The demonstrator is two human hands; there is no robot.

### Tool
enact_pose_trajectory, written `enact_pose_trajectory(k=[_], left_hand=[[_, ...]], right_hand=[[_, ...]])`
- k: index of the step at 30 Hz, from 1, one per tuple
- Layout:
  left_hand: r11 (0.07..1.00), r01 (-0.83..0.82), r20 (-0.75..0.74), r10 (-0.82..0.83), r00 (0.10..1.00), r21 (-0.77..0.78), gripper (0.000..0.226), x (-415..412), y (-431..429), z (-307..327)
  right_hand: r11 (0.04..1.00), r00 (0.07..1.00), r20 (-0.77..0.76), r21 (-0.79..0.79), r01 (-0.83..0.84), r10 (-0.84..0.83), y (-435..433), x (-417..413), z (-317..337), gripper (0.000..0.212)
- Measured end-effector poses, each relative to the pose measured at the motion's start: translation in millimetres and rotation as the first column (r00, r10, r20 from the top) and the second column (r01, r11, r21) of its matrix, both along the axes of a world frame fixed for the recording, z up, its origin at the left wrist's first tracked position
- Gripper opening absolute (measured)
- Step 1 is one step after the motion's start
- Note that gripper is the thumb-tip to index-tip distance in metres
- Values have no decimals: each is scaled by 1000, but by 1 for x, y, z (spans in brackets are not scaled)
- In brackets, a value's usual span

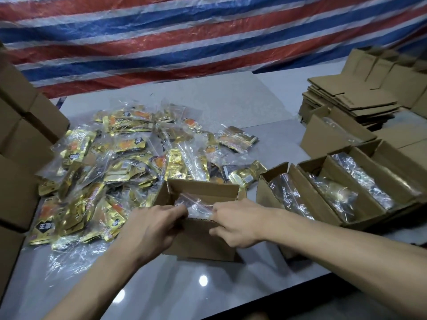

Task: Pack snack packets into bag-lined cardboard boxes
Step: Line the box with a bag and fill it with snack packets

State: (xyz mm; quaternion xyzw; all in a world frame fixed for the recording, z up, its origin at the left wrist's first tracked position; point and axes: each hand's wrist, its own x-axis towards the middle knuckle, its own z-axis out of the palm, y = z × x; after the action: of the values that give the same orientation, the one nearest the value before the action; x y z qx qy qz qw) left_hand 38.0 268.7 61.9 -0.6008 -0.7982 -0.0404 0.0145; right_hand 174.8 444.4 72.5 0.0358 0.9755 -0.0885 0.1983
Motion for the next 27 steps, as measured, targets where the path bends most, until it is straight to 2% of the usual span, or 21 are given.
enact_pose_trajectory(k=[3,5,7,9,13,15,18,19,21,24,27], left_hand=[[991,52,2,-53,999,119,34,-1,20,18],[972,78,-86,-60,994,223,29,-3,39,30],[945,64,-202,2,979,321,30,-3,61,40],[936,-10,-209,89,974,351,42,-4,85,49],[931,-156,-97,198,975,331,64,2,147,65],[920,-140,-66,176,982,366,72,7,178,67],[913,-71,0,77,997,402,85,18,218,60],[914,-59,35,49,998,400,87,22,230,55],[915,-100,168,36,985,391,88,29,254,44],[916,-247,458,81,885,316,87,33,278,20],[936,-246,524,81,848,253,81,32,286,-8]], right_hand=[[1000,998,-56,3,30,-29,19,2,22,45],[996,992,-96,8,87,-86,32,1,37,44],[988,977,-155,31,154,-147,46,-2,51,40],[972,950,-229,47,230,-214,58,-9,63,38],[921,873,-349,63,386,-342,93,-21,85,31],[889,831,-383,48,455,-404,115,-26,91,28],[854,779,-423,25,520,-462,147,-30,90,8],[840,762,-432,22,543,-482,157,-29,86,7],[807,730,-444,27,590,-520,175,-28,75,12],[736,692,-425,82,672,-584,203,-27,48,20],[675,661,-362,109,730,-657,230,-24,21,14]])
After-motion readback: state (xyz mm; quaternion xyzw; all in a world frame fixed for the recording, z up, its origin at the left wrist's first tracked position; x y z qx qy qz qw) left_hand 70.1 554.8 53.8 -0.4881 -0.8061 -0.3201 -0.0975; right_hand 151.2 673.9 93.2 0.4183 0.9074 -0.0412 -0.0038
